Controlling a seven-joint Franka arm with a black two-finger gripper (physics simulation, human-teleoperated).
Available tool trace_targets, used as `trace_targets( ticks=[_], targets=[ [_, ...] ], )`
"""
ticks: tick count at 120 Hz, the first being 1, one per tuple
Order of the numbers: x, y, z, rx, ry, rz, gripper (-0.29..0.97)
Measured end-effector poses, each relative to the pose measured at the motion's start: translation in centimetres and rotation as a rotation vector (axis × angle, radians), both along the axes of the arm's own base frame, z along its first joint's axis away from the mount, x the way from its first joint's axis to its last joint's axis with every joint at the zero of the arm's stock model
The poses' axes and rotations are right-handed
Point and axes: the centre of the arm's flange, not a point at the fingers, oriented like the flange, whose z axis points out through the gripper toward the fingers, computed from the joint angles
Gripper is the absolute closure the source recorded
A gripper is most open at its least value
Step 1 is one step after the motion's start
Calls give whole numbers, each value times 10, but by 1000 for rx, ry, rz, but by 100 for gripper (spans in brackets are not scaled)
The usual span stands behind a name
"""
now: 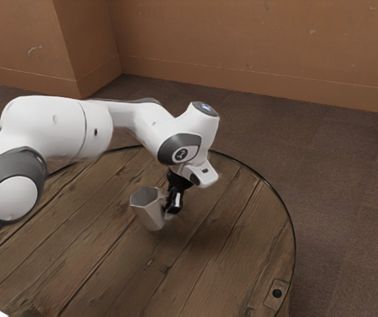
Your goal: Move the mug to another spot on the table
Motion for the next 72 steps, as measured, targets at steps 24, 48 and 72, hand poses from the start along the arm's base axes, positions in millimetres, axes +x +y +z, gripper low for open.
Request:
trace_targets(
  ticks=[24, 48, 72],
  targets=[
    [1, 42, -10, 32, 20, 62, 76],
    [0, 67, -13, 22, 44, 114, 78],
    [-5, 94, -23, 12, 76, 168, 78]
  ],
)
